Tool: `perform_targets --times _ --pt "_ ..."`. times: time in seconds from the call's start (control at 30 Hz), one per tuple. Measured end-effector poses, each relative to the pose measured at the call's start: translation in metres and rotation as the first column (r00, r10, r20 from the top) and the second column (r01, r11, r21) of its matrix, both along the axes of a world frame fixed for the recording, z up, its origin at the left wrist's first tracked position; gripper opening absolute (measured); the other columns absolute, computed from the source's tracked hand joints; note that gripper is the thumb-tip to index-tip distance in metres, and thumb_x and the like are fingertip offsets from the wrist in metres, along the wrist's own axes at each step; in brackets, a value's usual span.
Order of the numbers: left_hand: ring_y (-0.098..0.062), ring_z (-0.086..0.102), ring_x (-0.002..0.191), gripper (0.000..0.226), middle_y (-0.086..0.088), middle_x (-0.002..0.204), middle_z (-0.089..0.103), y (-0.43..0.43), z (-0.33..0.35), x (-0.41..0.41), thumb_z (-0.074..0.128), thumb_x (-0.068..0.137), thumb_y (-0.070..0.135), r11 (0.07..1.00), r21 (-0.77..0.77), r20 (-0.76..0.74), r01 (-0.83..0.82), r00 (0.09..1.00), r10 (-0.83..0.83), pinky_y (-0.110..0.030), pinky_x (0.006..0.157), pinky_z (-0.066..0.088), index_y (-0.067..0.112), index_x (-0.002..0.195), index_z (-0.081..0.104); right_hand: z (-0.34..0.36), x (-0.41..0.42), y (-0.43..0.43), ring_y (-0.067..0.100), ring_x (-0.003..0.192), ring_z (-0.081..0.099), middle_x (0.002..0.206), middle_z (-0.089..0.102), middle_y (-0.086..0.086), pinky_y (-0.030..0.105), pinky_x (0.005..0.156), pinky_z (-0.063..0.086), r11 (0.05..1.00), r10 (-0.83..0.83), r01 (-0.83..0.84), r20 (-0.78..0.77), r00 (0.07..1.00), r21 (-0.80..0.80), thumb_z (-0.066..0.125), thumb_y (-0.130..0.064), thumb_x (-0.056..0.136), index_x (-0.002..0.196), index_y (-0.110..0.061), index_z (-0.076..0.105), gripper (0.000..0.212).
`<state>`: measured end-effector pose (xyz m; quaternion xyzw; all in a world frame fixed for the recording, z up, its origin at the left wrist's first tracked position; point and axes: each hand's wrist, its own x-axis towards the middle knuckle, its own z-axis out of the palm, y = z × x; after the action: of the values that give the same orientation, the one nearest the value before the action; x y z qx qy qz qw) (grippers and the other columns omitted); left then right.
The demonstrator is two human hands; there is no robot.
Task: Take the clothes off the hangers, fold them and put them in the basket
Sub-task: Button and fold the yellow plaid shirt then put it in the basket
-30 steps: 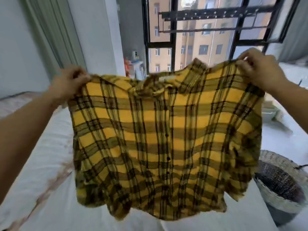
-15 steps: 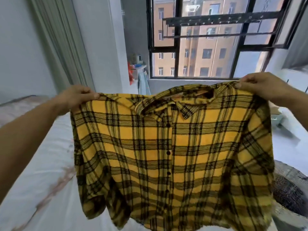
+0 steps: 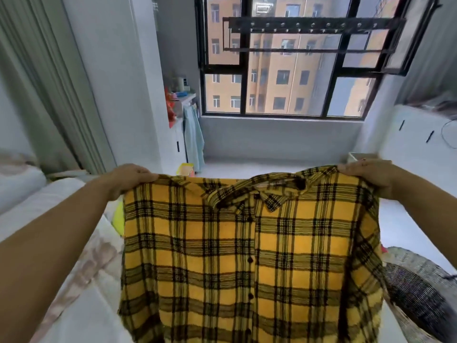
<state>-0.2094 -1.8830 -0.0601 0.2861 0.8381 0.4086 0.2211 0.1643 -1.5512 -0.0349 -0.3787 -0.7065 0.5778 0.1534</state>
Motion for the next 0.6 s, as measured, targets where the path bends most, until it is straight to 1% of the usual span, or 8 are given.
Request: perform_targets --times 0.1,0.17,0.23,0.3,0.37,0.4,0.5,0.6 --pt "-0.026 0.056 0.076 0.017 -0.018 0.089 0.062 0.041 0.009 -0.033 0.062 0.088 0.026 0.994 0.103 -0.006 -0.036 0.999 0.037 -0.029 0.066 0.044 0.011 0.081 0.065 0.009 -0.038 0.030 0.028 0.091 0.062 0.107 0.064 0.015 0.035 0.080 0.052 0.984 -0.159 0.165 -0.088 0.983 0.067 0.064 -0.027 0.085 0.114 0.000 0.060 0.039" --pt "-0.023 0.051 0.065 0.016 -0.013 0.081 0.059 0.063 0.022 -0.054 0.063 0.088 0.027 0.980 0.181 -0.032 -0.082 0.995 0.089 -0.023 0.056 0.041 0.016 0.076 0.063 0.021 -0.060 0.049 0.028 0.098 0.062 0.101 0.066 0.012 0.037 0.088 0.050 0.965 -0.208 0.228 -0.151 0.966 0.130 0.064 -0.027 0.086 0.107 -0.004 0.063 0.032" --pt "-0.018 0.048 0.059 0.017 -0.006 0.073 0.058 0.079 0.037 -0.073 0.063 0.088 0.029 0.964 0.253 -0.057 -0.085 0.993 0.103 -0.021 0.051 0.040 0.020 0.074 0.061 0.040 -0.075 0.062 0.022 0.091 0.065 0.090 0.068 0.005 0.035 0.088 0.051 0.949 -0.200 0.240 -0.196 0.960 0.206 0.066 -0.031 0.084 0.094 -0.011 0.064 0.022" --pt "-0.014 0.050 0.054 0.016 0.000 0.064 0.062 0.089 0.053 -0.087 0.062 0.088 0.031 0.945 0.315 -0.071 -0.084 0.991 0.111 -0.019 0.049 0.042 0.022 0.074 0.061 0.061 -0.086 0.071 0.012 0.078 0.067 0.081 0.071 -0.001 0.033 0.085 0.053 0.941 -0.188 0.243 -0.235 0.954 0.234 0.078 -0.047 0.066 0.089 -0.014 0.064 0.043" --pt "-0.005 0.052 0.041 0.016 0.012 0.047 0.061 0.094 0.070 -0.097 0.061 0.089 0.029 0.926 0.370 -0.108 -0.069 0.987 0.117 -0.013 0.039 0.040 0.023 0.074 0.059 0.078 -0.093 0.082 0.011 0.083 0.068 0.089 0.071 -0.003 0.029 0.078 0.053 0.925 -0.196 0.269 -0.267 0.944 0.269 0.083 -0.061 0.035 0.091 -0.018 0.065 0.073" --pt "-0.002 0.051 0.037 0.016 0.014 0.044 0.059 0.095 0.079 -0.098 0.060 0.089 0.029 0.914 0.400 -0.119 -0.063 0.986 0.119 -0.012 0.037 0.039 0.022 0.075 0.059 0.085 -0.094 0.089 0.010 0.086 0.067 0.092 0.070 -0.004 0.027 0.076 0.053 0.917 -0.179 0.267 -0.292 0.939 0.296 0.082 -0.064 0.029 0.091 -0.020 0.065 0.078" --pt "0.001 0.055 0.044 0.014 0.015 0.050 0.062 0.093 0.095 -0.102 0.061 0.089 0.029 0.871 0.489 -0.109 -0.048 0.987 0.115 -0.013 0.043 0.044 0.023 0.077 0.061 0.099 -0.090 0.100 0.003 0.084 0.067 0.088 0.068 -0.011 0.019 0.072 0.053 0.901 -0.136 0.265 -0.355 0.925 0.345 0.079 -0.072 0.025 0.094 -0.024 0.065 0.085" --pt "0.002 0.059 0.050 0.013 0.016 0.054 0.064 0.084 0.090 -0.100 0.061 0.089 0.029 0.858 0.513 -0.095 -0.032 0.991 0.094 -0.012 0.048 0.046 0.024 0.078 0.061 0.096 -0.078 0.097 0.004 0.083 0.068 0.087 0.069 -0.010 0.020 0.075 0.054 0.903 -0.093 0.235 -0.371 0.924 0.360 0.082 -0.069 0.032 0.098 -0.023 0.064 0.082"
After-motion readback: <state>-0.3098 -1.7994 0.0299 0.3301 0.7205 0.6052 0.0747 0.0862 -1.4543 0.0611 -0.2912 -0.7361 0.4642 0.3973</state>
